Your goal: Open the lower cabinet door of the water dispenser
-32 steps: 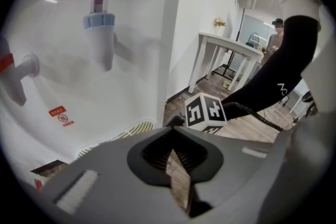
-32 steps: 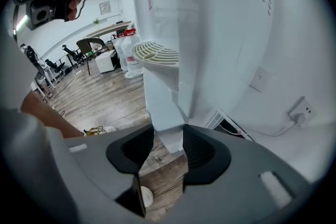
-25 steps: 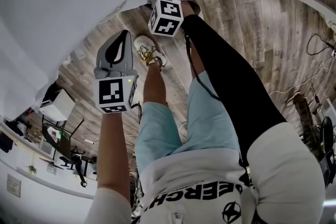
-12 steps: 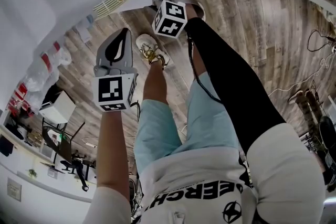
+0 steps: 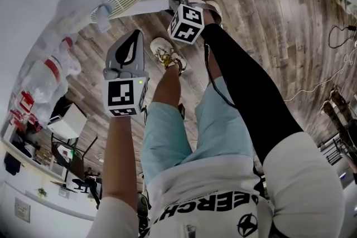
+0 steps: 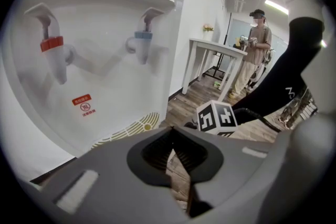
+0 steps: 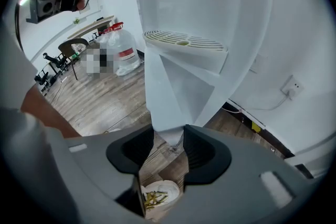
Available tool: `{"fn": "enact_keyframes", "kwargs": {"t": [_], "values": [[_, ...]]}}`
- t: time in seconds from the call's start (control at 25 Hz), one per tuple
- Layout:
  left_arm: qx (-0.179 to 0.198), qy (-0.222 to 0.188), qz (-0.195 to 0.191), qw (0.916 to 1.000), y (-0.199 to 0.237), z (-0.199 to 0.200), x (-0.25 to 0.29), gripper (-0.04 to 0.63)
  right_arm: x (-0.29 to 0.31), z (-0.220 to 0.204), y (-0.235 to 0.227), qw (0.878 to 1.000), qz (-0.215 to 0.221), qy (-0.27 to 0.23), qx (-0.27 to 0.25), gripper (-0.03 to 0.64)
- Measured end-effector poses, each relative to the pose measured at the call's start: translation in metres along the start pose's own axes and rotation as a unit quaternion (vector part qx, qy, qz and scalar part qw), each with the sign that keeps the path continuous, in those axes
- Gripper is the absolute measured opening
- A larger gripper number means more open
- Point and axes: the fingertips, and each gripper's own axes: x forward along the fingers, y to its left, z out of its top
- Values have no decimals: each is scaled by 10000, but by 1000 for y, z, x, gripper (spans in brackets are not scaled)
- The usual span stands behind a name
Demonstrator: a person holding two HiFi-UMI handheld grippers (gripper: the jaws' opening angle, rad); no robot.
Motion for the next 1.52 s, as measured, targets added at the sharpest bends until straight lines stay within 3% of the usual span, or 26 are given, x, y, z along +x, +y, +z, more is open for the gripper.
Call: {"fn": "enact_keyframes", "kwargs": {"t": [0.2, 0.52, 0.84, 1.12, 1.32, 1.52], "values": [[331, 9, -311, 9990, -4, -12, -2, 58, 0, -4, 10, 9995, -204, 45, 219, 164], [371, 79, -651, 9972, -16, -22, 0, 58, 1, -8, 27, 9980, -382, 101, 495, 164], [4, 11, -363, 9993, 1, -45, -23, 58, 1, -12, 50, 9967, -355, 269, 673, 164], [-223, -111, -9, 9997, 12, -61, -32, 58, 4, -14, 60, 9954, -400, 48, 868, 164], [-342, -216, 217, 9989, 2, -61, -48, 58, 6, -18, 77, 9963, -236, 130, 820, 164], [-422, -315, 544, 9971, -5, -60, -69, 58, 18, -28, 95, 9979, -40, 462, 456, 163]]}}
